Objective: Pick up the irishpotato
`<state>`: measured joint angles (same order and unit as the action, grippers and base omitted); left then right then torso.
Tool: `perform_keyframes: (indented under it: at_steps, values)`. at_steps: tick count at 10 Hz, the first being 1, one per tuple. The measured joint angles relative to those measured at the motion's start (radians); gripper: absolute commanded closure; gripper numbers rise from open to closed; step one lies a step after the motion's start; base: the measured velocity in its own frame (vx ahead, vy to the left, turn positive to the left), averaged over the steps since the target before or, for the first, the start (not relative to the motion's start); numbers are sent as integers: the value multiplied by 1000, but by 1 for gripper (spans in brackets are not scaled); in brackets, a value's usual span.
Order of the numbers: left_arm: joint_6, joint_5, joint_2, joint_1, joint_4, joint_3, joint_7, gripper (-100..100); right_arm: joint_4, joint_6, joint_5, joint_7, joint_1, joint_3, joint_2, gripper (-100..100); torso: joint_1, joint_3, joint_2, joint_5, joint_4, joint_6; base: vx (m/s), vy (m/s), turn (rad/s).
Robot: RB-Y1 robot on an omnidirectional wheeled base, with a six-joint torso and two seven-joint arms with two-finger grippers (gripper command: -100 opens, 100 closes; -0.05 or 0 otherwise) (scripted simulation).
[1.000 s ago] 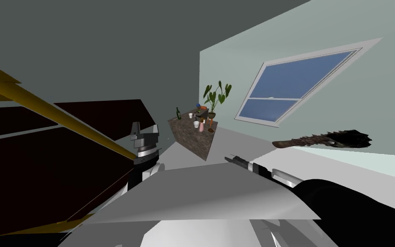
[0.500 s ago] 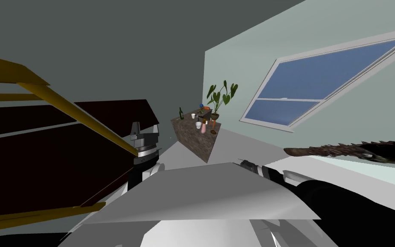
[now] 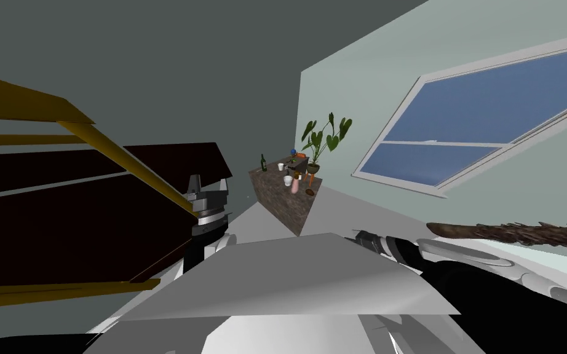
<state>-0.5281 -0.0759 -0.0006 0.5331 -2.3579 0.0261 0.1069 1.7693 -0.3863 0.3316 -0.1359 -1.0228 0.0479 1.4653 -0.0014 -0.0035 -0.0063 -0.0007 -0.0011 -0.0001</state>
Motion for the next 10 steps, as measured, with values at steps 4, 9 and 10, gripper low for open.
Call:
perform_keyframes:
  at_steps: [4, 9, 10]
  values:
    - [0, 0, 0, 0, 0, 0, 0, 0, -101, -11, 57, 27, -37, -15, 116, -100, 3, -2, -3, 1, -1, 0, 84, 4, 129]
    - [0, 0, 0, 0, 0, 0, 0, 0, -120, 14, 102, 61, -126, -64, 242, -100, 5, -3, -5, 1, -1, 0, 134, 35, 146]
    - [0, 0, 0, 0, 0, 0, 0, 0, -124, 17, 112, 70, -152, -83, 272, -100, 8, -4, -7, 1, -2, 0, 226, 84, 223]
